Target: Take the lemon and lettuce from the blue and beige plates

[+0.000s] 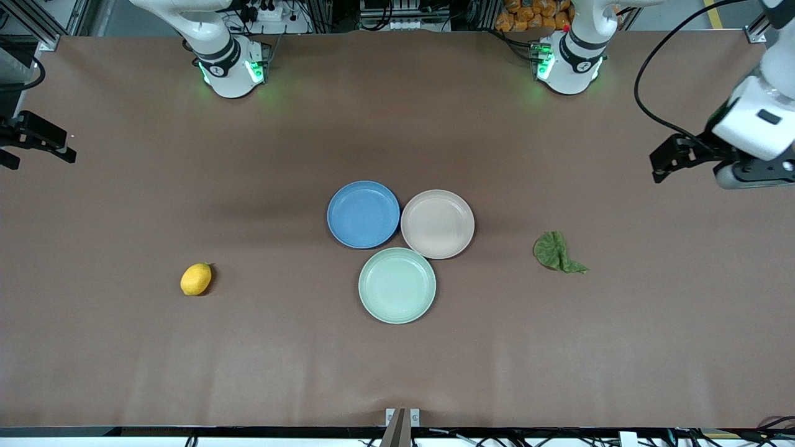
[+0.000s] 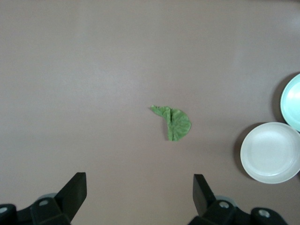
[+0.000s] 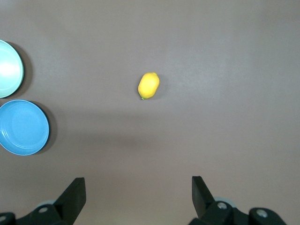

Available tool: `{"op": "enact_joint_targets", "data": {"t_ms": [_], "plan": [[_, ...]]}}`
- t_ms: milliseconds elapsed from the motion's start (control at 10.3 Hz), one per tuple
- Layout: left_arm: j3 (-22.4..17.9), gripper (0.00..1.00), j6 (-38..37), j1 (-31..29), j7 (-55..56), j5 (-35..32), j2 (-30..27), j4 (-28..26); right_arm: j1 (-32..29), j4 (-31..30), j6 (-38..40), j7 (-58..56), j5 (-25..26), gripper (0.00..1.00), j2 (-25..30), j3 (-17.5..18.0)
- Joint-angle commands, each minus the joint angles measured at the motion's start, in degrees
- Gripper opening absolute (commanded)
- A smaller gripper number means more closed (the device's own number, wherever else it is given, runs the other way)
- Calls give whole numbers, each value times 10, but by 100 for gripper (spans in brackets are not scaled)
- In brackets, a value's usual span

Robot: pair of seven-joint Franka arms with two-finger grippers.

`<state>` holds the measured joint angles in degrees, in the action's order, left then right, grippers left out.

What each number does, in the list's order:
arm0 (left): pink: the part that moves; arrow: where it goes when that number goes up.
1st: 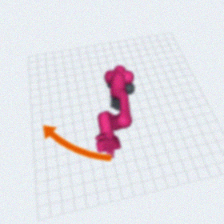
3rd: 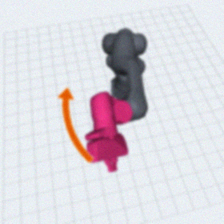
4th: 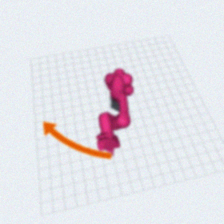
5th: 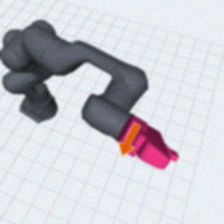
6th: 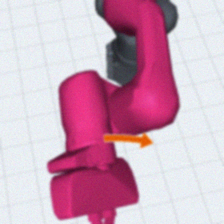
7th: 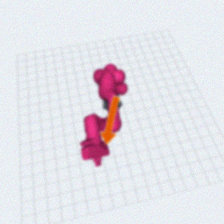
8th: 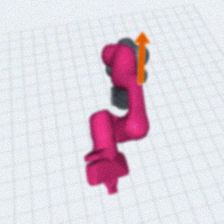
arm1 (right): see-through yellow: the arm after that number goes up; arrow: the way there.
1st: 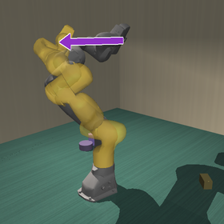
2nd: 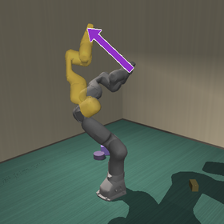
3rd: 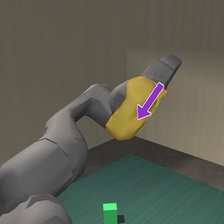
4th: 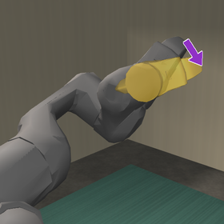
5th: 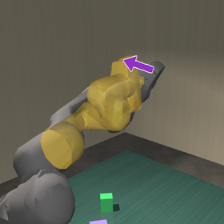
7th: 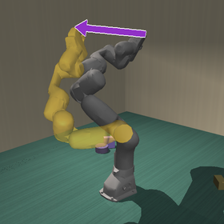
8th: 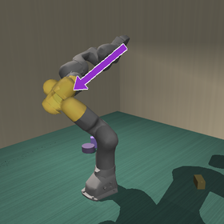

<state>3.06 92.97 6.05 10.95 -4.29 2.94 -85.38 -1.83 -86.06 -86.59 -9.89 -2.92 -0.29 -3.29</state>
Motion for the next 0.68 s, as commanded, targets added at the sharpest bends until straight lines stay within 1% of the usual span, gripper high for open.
{"op": "enact_joint_targets", "data": {"t_ms": [0, 194, 388, 582], "plan": [[-1, 100, 22, -10, -14, 14, -12, -14, 1, 10, 4, -4, 5, 100, -1, 1], [-1, 100, 32, -10, -14, 15, -14, -22, 0, 9, 4, -4, 12, 100, -1, 1], [-1, 100, 22, -11, -21, 15, -22, -32, 0, 9, 5, -4, 12, 100, -1, 1], [-1, 100, 18, -23, -32, 44, -33, -50, 0, 9, 5, -3, 12, 100, -1, 1]]}}
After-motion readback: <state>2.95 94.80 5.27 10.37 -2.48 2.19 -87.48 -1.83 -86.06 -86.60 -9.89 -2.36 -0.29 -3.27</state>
